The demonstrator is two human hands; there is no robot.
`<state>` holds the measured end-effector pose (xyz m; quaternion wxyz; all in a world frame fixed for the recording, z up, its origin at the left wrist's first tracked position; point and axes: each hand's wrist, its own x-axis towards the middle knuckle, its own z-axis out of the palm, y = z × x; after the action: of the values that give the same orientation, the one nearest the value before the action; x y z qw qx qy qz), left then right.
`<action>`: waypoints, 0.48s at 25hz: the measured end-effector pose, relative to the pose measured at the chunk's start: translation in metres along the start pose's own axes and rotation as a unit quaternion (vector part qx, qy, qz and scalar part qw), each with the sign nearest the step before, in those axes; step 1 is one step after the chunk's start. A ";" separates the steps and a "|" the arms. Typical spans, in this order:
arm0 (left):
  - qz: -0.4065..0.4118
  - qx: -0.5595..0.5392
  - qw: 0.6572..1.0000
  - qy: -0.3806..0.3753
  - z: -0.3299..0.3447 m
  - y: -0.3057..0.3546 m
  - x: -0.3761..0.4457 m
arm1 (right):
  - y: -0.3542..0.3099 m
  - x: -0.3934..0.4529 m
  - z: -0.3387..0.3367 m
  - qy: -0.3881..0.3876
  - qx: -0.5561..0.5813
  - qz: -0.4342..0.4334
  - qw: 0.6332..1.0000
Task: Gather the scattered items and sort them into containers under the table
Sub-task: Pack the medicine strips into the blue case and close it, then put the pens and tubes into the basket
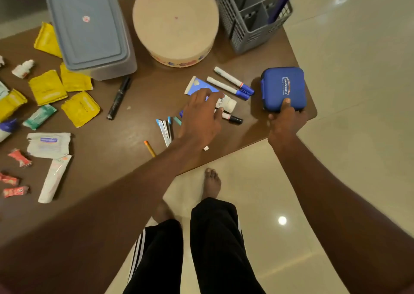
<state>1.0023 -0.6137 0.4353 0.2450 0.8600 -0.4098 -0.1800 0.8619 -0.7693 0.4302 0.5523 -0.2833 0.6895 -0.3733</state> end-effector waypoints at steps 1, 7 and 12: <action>0.007 0.029 0.999 -0.012 0.000 0.004 0.006 | -0.001 0.008 0.003 -0.008 -0.007 0.007 1.000; 0.128 0.162 0.973 -0.106 0.001 0.021 0.011 | 0.002 0.039 0.002 0.018 -0.203 -0.016 0.979; 0.203 0.233 0.941 -0.137 0.032 0.036 0.005 | -0.024 0.023 0.011 0.078 -0.385 -0.225 0.892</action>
<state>0.9662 -0.6460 0.4295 0.0112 0.7586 -0.6359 -0.1418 0.8673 -0.8034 0.4359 0.2454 -0.5915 0.7376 -0.2140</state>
